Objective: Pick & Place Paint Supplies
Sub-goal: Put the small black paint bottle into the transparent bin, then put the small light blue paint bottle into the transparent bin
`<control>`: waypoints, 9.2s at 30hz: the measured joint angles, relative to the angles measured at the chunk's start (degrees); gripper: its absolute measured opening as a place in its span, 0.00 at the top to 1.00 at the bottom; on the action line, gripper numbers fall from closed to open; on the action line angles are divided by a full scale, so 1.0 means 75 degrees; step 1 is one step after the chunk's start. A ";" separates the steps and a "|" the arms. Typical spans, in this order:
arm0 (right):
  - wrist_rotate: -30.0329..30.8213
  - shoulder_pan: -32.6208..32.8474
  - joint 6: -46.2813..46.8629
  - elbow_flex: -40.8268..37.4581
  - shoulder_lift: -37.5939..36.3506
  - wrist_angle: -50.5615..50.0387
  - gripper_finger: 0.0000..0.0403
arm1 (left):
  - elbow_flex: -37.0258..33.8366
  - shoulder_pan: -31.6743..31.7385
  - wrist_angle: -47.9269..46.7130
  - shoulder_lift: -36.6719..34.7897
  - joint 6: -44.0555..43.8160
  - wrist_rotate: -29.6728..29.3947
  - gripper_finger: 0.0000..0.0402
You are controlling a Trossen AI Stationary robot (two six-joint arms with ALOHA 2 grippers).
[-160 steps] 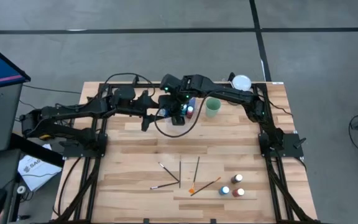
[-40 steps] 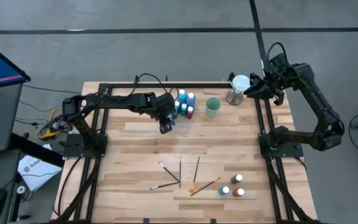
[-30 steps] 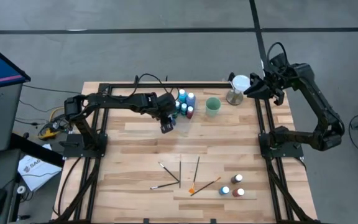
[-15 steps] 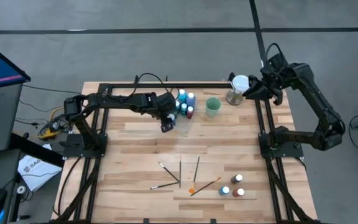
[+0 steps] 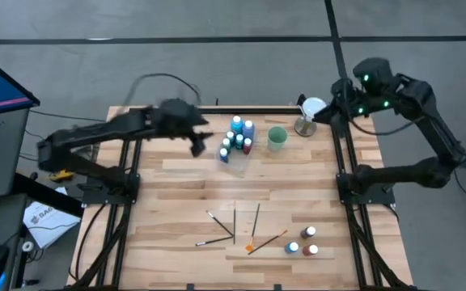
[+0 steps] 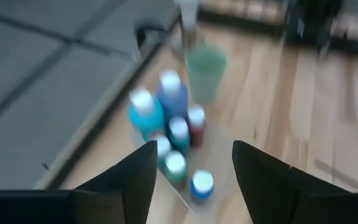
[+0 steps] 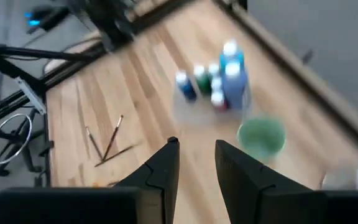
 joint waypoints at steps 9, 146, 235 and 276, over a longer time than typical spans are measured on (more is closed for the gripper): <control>0.2950 0.4315 0.5013 -0.0206 0.0435 -0.1739 0.76 | 0.0000 0.0000 0.0023 -0.2891 0.0010 -0.0454 0.56; 0.4023 0.3694 -0.0512 0.4917 0.8810 -0.1059 0.73 | -0.9151 0.0009 0.5658 -0.8819 -0.3032 0.0191 0.62; 0.1947 0.9587 0.7018 0.0024 0.5302 -0.0215 0.40 | -0.9151 0.0008 0.5797 -0.8570 -0.3006 0.0201 0.62; 0.2164 0.9907 0.6879 -0.1836 0.5791 0.1519 0.60 | -0.9151 0.0008 0.5801 -0.8568 -0.3000 0.0090 0.62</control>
